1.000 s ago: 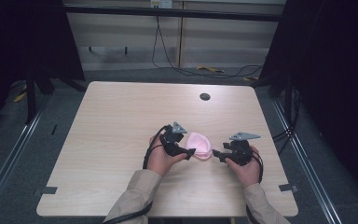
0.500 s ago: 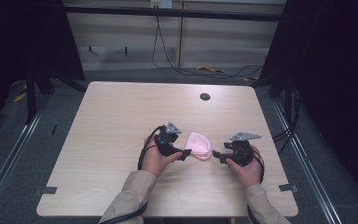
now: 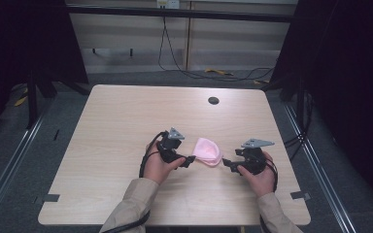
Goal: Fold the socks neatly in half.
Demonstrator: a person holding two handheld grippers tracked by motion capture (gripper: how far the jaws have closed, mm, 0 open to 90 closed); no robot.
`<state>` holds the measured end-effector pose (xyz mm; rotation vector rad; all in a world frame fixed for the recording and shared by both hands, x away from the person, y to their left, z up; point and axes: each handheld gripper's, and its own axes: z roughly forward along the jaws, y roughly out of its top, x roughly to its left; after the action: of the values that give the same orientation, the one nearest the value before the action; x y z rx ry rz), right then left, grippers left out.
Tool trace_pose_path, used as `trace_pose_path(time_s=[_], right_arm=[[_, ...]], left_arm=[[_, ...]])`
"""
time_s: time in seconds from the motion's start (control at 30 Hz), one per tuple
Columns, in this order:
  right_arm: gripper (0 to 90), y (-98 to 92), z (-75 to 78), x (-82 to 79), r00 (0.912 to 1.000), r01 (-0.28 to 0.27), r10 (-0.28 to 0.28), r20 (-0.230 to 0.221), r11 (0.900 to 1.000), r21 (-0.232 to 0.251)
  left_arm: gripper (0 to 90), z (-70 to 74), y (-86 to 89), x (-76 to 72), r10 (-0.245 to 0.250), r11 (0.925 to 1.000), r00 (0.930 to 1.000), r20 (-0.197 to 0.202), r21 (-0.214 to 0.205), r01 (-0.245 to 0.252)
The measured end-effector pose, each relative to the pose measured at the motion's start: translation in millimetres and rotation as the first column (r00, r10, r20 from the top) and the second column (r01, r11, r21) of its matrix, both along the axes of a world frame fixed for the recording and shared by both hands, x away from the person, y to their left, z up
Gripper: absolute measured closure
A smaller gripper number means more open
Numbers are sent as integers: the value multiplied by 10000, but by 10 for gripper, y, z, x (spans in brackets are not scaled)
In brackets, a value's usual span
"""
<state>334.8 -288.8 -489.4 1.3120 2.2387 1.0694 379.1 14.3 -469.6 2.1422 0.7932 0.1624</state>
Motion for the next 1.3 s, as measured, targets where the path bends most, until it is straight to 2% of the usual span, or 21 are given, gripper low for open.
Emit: trace_pose_path(time_s=[0.5, 0.67, 1.3], right_arm=[[217, -33, -3, -44, 9994, -310, 310, -134, 9995, 19], [215, -36, -4, -59, 9991, -387, 387, -175, 9992, -18], [213, -84, 14, -132, 9981, -583, 583, -173, 9983, 41]], left_arm=[[188, -17, 134, -25, 73, 10000, 10000, 15, -7, -73], [188, -28, 189, -43, 151, 9998, 9999, -27, 112, -151], [185, -34, 352, -119, 195, 9998, 9998, 58, -47, -194]])
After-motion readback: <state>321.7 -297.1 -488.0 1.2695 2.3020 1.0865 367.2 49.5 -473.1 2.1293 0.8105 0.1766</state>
